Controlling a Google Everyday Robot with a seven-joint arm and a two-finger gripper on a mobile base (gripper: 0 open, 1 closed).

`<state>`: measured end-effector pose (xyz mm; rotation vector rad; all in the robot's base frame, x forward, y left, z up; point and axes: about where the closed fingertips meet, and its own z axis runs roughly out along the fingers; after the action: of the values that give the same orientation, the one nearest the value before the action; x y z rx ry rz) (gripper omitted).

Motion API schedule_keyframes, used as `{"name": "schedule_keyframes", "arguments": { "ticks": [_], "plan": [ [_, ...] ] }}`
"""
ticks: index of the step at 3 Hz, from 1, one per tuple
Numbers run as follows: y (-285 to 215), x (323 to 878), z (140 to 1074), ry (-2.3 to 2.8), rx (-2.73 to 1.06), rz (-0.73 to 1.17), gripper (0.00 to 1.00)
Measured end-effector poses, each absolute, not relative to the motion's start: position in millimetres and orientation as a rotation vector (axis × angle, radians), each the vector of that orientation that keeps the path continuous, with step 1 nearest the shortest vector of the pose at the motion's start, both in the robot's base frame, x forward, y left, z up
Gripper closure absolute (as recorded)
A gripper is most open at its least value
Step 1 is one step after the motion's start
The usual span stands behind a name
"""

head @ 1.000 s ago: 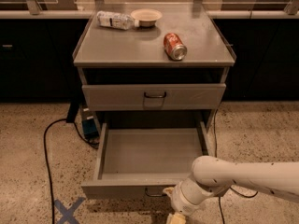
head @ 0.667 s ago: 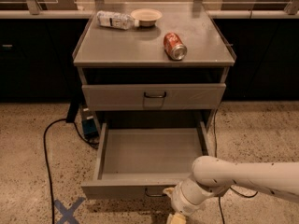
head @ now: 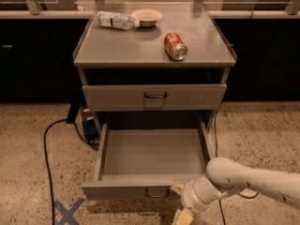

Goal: Close middle drawer

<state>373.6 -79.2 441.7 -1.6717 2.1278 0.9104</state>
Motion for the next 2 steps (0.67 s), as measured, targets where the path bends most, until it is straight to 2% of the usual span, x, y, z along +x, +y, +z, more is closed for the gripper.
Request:
{"name": "schedule_keyframes", "arguments": {
  "ticks": [1,2],
  "plan": [
    [-76.8,425.3,430.7,2.131,-1.641,0.841,0.00],
    [-76.8,425.3,430.7,2.131,-1.641,0.841,0.00]
  ]
}}
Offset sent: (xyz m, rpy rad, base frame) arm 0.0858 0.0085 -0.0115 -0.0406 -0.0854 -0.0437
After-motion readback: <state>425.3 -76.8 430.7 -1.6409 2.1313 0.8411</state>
